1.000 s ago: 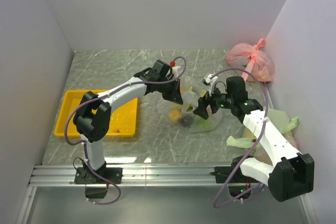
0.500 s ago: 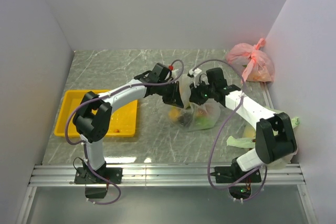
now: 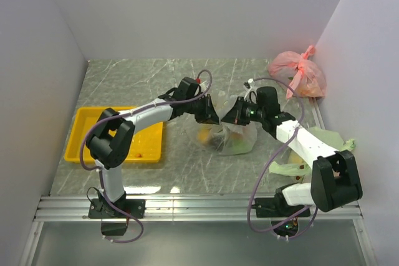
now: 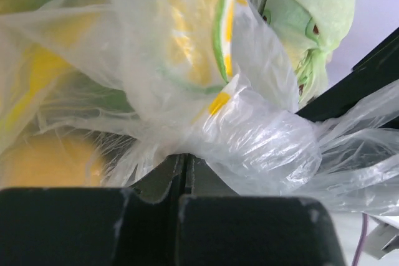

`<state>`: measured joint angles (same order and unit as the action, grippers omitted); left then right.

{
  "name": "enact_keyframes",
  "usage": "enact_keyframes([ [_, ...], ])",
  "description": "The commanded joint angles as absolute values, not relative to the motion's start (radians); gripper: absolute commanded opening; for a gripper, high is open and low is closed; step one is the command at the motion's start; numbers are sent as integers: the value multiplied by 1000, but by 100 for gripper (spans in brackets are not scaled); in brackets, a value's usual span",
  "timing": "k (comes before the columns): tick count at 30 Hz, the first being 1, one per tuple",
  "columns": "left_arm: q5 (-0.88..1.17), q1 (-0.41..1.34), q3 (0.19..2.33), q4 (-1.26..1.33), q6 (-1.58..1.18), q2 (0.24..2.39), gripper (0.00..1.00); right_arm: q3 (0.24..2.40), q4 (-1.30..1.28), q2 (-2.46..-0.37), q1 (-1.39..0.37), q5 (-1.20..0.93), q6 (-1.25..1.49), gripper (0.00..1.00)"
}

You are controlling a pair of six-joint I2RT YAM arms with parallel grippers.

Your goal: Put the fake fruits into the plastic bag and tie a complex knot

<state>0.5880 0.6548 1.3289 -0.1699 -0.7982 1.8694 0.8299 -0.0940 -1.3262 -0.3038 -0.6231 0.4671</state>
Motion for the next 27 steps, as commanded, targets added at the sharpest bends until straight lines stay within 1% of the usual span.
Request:
enact_keyframes([
  [1,584,656,1282,-62,-900,1923,0,796,159,-1285,-305,-693,771,0],
  [4,629,658,1282,52,-949,1966,0,752,285,-1310,-305,-680,906,0],
  [5,673,658,1285,87,-960,1977,0,743,342,-1330,-307,-669,943,0],
  [6,686,658,1289,121,-985,1986,0,718,382,-1338,-308,-658,1022,0],
  [8,727,646,1278,179,-1026,2006,0,712,442,-1357,-327,-635,1077,0],
  [9,770,629,1269,248,-1070,2008,0,738,428,-1361,-331,-637,1060,2],
  [11,813,614,1247,281,-1083,2005,0,782,355,-1347,-341,-652,981,14],
  [12,848,609,1246,276,-1065,2002,0,839,225,-1339,-341,-658,859,32],
  [14,870,597,1243,250,-1045,1994,0,889,87,-1310,-342,-669,719,50],
  [15,891,591,1241,253,-1037,1996,0,938,-57,-1295,-341,-663,568,64],
  [16,891,591,1244,230,-1029,1997,0,954,-119,-1281,-339,-664,498,65],
  [17,890,589,1250,224,-1022,1997,0,968,-235,-1243,-337,-658,374,66],
  [18,890,589,1252,221,-1013,1996,0,988,-291,-1223,-330,-663,318,71],
  [19,884,588,1253,216,-1011,1997,0,994,-346,-1198,-322,-666,264,78],
  [20,882,589,1255,215,-1011,1999,0,999,-436,-1152,-313,-672,185,79],
  [23,876,589,1256,204,-1000,2000,0,1023,-561,-1056,-238,-701,86,79],
  [25,877,591,1253,199,-1000,2000,0,1019,-563,-1016,-136,-761,84,80],
  [26,871,591,1253,192,-997,2000,0,1020,-560,-1000,-114,-773,87,77],
  [27,874,592,1252,186,-994,2000,0,1016,-551,-1002,-100,-761,89,71],
])
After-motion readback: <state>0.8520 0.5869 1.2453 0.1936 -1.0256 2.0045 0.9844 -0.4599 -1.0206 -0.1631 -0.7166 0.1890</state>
